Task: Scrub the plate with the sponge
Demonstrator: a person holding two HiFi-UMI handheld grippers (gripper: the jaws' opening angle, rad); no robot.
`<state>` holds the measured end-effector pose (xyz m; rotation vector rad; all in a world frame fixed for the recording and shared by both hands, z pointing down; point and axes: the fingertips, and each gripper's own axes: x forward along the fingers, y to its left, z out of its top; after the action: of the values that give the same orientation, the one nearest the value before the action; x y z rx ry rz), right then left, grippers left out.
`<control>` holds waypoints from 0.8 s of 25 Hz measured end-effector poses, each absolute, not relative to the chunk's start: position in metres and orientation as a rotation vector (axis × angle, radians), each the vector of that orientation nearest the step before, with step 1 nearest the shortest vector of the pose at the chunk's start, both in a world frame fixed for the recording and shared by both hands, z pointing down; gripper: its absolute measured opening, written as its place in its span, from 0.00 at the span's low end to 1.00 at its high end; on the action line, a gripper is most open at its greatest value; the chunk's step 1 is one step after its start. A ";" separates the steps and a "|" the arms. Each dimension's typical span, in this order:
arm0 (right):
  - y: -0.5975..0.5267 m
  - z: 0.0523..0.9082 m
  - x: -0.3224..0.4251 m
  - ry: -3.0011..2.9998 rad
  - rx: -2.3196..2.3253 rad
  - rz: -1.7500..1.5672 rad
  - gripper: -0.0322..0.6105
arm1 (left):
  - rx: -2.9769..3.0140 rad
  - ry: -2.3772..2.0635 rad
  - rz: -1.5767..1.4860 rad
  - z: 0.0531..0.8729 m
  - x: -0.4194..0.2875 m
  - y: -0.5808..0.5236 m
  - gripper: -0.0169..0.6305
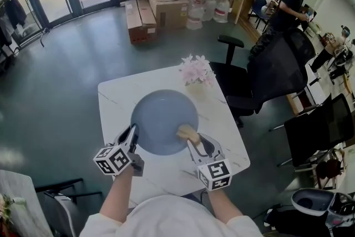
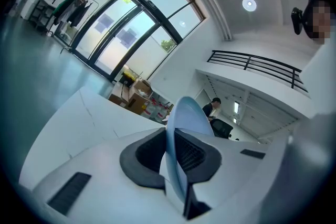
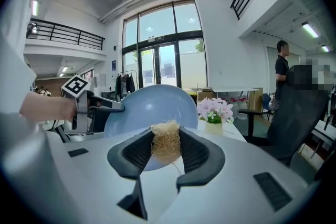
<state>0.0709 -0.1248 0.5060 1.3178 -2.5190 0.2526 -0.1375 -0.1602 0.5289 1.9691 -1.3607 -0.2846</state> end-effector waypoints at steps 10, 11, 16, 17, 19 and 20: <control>-0.117 0.496 0.072 -2.563 1.335 0.297 0.28 | 1.893 -1.333 -0.227 0.563 -0.133 -0.165 0.09; -0.116 0.496 0.073 -2.562 1.337 0.303 0.28 | 1.883 -1.330 -0.219 0.568 -0.132 -0.166 0.09; -0.112 0.501 0.078 -2.553 1.340 0.331 0.28 | 1.841 -1.325 -0.151 0.595 -0.127 -0.170 0.09; -0.111 0.502 0.078 -2.550 1.339 0.335 0.28 | 1.834 -1.324 -0.137 0.600 -0.125 -0.171 0.09; -0.110 0.504 0.078 -2.546 1.337 0.344 0.28 | 1.820 -1.320 -0.113 0.611 -0.123 -0.172 0.09; -0.109 0.505 0.078 -2.545 1.335 0.348 0.28 | 1.811 -1.320 -0.099 0.616 -0.122 -0.173 0.09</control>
<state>0.0785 -0.1090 0.5052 1.3351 -2.5451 0.3481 -0.1219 -0.1728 0.6164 1.8108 -1.3199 -0.0995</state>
